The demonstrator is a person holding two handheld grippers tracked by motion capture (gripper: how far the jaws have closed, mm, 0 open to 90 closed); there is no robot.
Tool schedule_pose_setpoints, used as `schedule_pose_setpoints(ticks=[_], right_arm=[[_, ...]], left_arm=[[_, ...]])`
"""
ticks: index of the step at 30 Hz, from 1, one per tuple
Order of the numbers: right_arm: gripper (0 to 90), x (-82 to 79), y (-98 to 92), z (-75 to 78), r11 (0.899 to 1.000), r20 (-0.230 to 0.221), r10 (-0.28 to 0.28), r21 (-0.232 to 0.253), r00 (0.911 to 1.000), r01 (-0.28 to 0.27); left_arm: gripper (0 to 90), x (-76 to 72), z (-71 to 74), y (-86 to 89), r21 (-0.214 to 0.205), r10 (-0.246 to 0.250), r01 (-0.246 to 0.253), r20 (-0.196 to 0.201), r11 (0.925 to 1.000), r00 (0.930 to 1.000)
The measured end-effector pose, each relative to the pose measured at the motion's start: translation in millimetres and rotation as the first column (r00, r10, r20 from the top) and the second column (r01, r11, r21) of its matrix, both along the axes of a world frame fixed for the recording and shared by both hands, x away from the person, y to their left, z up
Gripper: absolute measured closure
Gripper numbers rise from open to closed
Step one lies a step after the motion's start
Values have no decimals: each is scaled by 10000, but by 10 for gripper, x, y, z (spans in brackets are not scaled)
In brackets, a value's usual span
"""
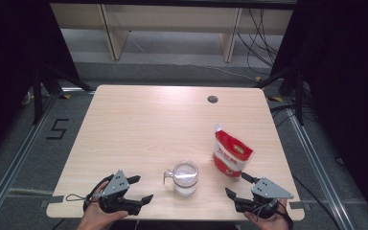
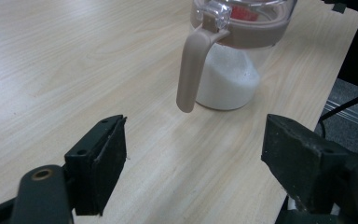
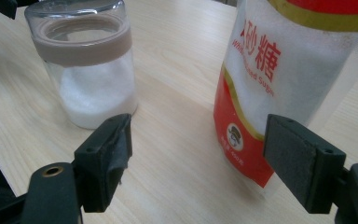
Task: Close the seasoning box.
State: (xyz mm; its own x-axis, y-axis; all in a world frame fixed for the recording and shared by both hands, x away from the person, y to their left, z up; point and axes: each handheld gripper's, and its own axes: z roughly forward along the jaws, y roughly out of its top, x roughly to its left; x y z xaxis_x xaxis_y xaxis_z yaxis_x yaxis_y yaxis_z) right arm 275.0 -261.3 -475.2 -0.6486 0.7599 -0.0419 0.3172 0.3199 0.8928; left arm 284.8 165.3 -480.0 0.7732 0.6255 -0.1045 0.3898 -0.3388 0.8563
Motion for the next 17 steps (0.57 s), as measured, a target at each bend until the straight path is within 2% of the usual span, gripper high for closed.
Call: schedule_pose_setpoints(ticks=[1,2,4,7,8,9,10,11,12,15,17], right_arm=[[246,-25,16,0,9998,-246,-148,98,9996,151],[246,-1,2,-2,10000,24,20,-66,10000,-20],[244,11,-3,-7,9999,181,55,-114,9998,-53],[240,6,5,-10,9999,43,63,-93,10000,-62],[240,14,4,-14,9998,173,98,-163,9998,-95],[239,13,6,-15,9998,152,97,-159,9998,-95],[238,7,10,-14,9999,-12,98,-118,10000,-98],[238,5,14,-18,9999,-76,111,-112,9999,-112],[238,6,14,-19,9999,-64,98,-132,9999,-98],[236,5,13,-18,9999,-80,78,-125,9999,-79],[235,7,8,-18,9998,23,23,-186,10000,-23]], left_arm=[[216,-6,-6,2,83,21,-21,11,10000,10000],[216,-4,-18,1,111,-37,35,124,9999,9999],[216,-20,-41,0,187,-6,4,100,9998,9999],[216,-36,-47,0,266,83,-82,-14,9996,10000],[216,-32,-50,3,301,62,-62,-11,9995,10000],[216,-20,-53,19,538,-28,27,21,9985,10000],[216,-26,-62,6,262,17,-18,17,9997,10000],[216,-14,-64,15,376,-63,57,175,9993,9998],[216,-13,-56,25,559,-114,105,165,9984,9998],[217,-25,-67,10,286,51,-49,-43,9996,10000],[217,-24,-67,10,292,46,-44,-44,9996,10000]])
